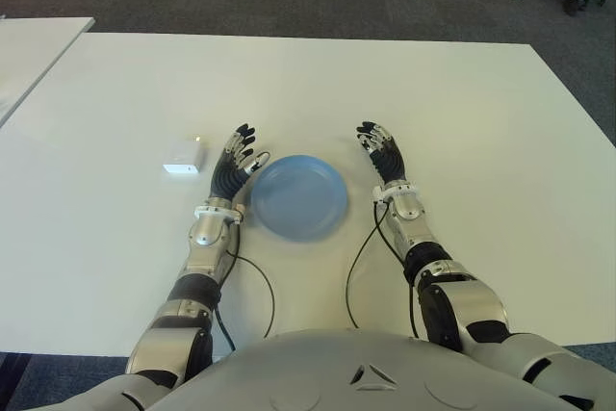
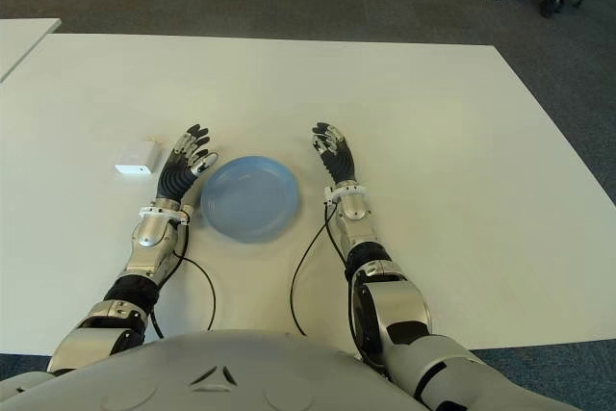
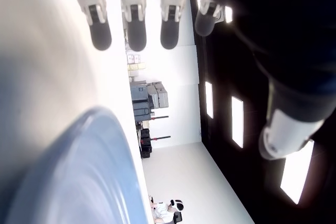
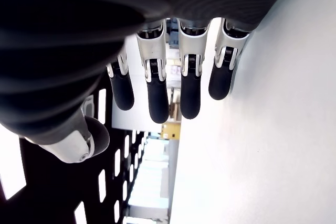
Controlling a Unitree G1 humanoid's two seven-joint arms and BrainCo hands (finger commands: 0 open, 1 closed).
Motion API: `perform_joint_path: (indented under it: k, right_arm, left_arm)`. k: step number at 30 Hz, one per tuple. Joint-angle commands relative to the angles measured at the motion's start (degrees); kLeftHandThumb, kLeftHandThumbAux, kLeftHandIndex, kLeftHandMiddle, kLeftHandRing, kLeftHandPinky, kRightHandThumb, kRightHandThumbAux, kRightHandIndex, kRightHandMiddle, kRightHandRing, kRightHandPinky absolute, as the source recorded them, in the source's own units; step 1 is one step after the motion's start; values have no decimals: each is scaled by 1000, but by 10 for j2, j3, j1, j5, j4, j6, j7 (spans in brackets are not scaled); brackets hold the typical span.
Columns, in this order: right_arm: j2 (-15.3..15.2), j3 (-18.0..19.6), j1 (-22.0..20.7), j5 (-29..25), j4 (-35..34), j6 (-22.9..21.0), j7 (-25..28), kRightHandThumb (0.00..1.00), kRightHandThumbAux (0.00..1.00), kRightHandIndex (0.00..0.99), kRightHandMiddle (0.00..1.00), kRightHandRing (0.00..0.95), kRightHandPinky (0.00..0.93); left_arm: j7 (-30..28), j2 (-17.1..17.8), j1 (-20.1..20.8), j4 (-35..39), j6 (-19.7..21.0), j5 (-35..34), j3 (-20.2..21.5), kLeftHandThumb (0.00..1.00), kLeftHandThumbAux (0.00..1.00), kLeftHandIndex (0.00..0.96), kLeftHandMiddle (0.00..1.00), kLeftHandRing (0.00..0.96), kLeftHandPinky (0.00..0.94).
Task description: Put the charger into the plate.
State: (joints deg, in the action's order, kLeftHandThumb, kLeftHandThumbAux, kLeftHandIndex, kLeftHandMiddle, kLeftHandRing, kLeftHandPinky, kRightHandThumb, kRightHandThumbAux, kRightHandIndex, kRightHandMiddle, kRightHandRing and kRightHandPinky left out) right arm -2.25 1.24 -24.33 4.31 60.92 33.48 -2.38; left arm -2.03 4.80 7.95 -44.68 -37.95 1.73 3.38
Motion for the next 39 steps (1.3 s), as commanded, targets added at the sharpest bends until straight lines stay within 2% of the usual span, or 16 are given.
perform_joint_path:
  k: [1,12,17,26,28,32,35,39]
  right_arm:
    - [7,-3,29,4,18,-34,-4,0,597,214,283,249,205]
    - [14,-6,32,7,10,-35,-20,0,666,236,299,272,259]
    - [18,-7,33,9,7,-35,-25,3,689,240,301,278,268]
    - [24,-6,35,10,-1,-39,-34,10,703,245,301,281,261]
    - [26,-5,35,10,-2,-40,-37,9,704,246,302,282,261]
    - [29,-5,37,10,-5,-41,-41,1,708,251,307,286,264]
    - [29,-4,36,9,-2,-41,-42,0,706,253,306,285,253]
    - [30,-1,35,5,2,-40,-38,0,699,246,299,275,233]
  left_arm:
    - [7,-2,-24,-25,-3,10,-4,135,664,36,136,147,180]
    - [12,6,-25,-23,16,22,-9,189,636,17,81,95,119]
    - [11,8,-25,-24,22,24,-8,229,616,13,67,84,122]
    - [33,9,-22,-4,58,27,-2,263,591,47,86,97,140]
    - [49,6,-23,43,84,29,1,274,590,58,96,105,150]
    - [74,-4,-52,164,140,41,0,337,587,109,144,142,188]
    - [92,-17,-90,302,195,67,-11,379,580,138,173,164,203]
    - [108,-24,-110,395,230,104,-21,437,557,166,194,180,206]
